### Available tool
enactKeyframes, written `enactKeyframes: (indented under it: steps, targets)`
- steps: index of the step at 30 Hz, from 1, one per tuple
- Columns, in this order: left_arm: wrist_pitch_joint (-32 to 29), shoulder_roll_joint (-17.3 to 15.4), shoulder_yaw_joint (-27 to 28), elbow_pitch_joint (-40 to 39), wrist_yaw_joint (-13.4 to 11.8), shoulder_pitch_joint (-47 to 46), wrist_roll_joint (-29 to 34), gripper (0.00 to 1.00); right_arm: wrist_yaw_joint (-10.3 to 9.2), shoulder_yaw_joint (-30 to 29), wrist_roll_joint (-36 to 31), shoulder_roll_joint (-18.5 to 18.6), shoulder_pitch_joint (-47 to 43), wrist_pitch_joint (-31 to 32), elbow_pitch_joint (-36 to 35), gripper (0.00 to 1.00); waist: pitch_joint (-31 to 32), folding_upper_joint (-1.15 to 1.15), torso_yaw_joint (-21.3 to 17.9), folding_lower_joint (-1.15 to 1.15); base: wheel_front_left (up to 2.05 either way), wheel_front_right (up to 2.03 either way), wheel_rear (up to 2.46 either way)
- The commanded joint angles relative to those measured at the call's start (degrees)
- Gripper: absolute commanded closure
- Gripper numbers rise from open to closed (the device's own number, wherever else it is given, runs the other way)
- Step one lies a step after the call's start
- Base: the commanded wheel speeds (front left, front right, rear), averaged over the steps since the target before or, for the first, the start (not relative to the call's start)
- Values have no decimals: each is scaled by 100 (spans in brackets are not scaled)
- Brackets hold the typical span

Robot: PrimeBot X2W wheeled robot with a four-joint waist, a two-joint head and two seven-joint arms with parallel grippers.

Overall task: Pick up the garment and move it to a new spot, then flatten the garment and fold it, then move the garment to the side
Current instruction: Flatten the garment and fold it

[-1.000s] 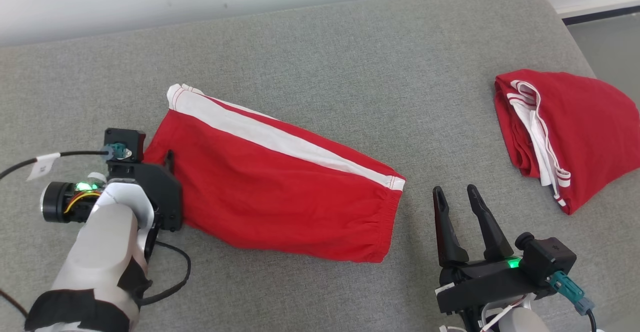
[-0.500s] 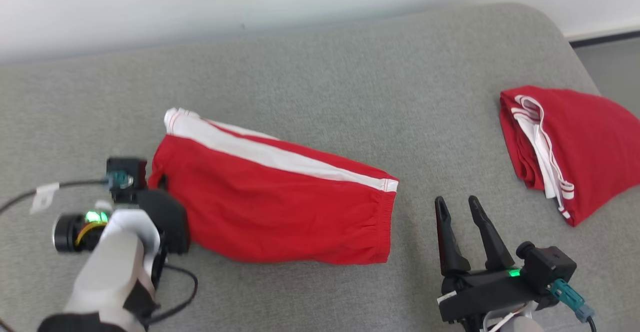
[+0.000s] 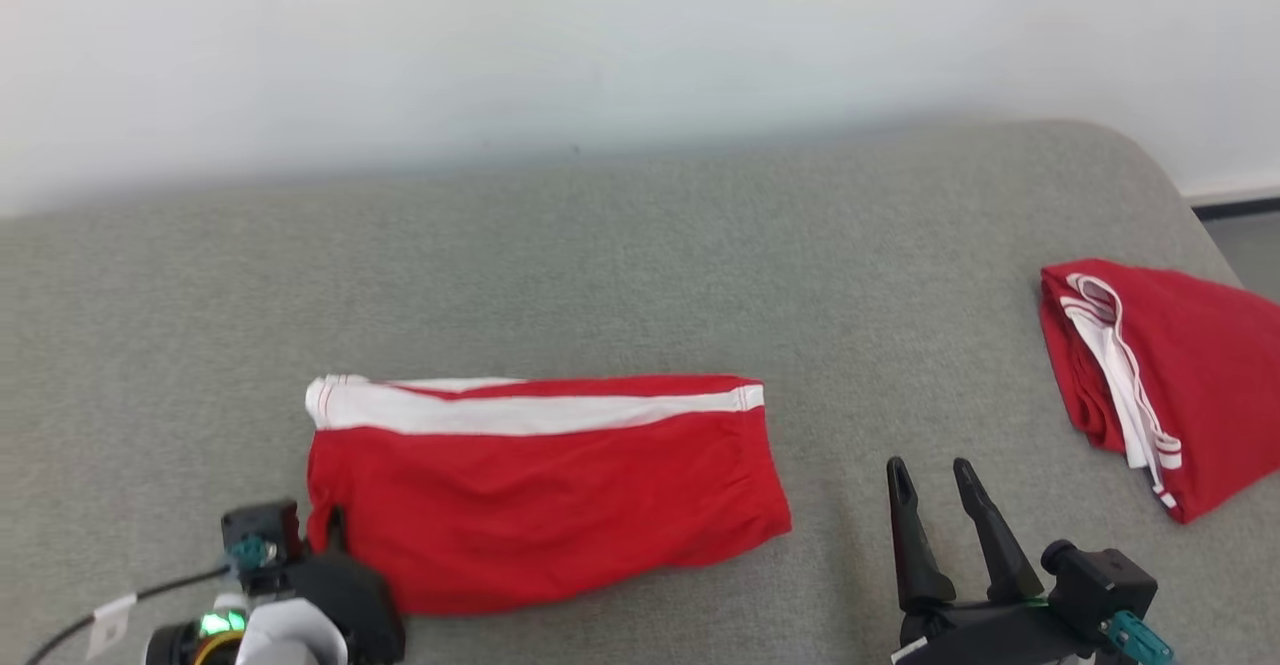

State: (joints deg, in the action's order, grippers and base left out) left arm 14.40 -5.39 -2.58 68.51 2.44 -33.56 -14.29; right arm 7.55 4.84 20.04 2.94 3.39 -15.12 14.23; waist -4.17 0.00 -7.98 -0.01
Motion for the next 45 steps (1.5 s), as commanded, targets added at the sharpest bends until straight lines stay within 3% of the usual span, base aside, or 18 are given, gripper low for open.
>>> enactKeyframes:
  steps: [1,7,8,9,15,22,33,45]
  targets:
    - [52,21,47,-73,-58,200,-90,100,-16,-6,-50,-7,-96,4,29,0,264,0,230,1,0,0,0]
    - [86,92,134,-545,-217,767,-142,100,-16,16,-91,-8,-156,4,72,0,371,0,324,1,0,0,0]
    - [85,88,155,-688,-242,855,-134,57,-16,19,-100,-8,-154,3,75,0,373,0,334,1,0,0,0]
    - [81,81,167,-818,-263,971,-117,0,-16,18,-106,-7,-151,3,77,0,377,0,341,1,0,0,0]
    - [79,9,217,-1514,-424,1463,20,0,-16,28,-153,-8,-201,3,97,0,426,0,355,1,0,0,0]
    - [79,-88,271,-3115,-639,2423,508,0,-16,-148,-365,-7,-285,3,115,0,546,0,372,1,0,0,0]
    - [80,-51,425,-4497,-420,3425,827,0,-16,-205,-635,-7,-381,4,241,0,730,0,293,1,0,0,0]
    - [81,173,512,-4784,-358,3869,908,0,-17,-55,-663,-8,-525,3,394,0,743,0,266,1,0,0,0]
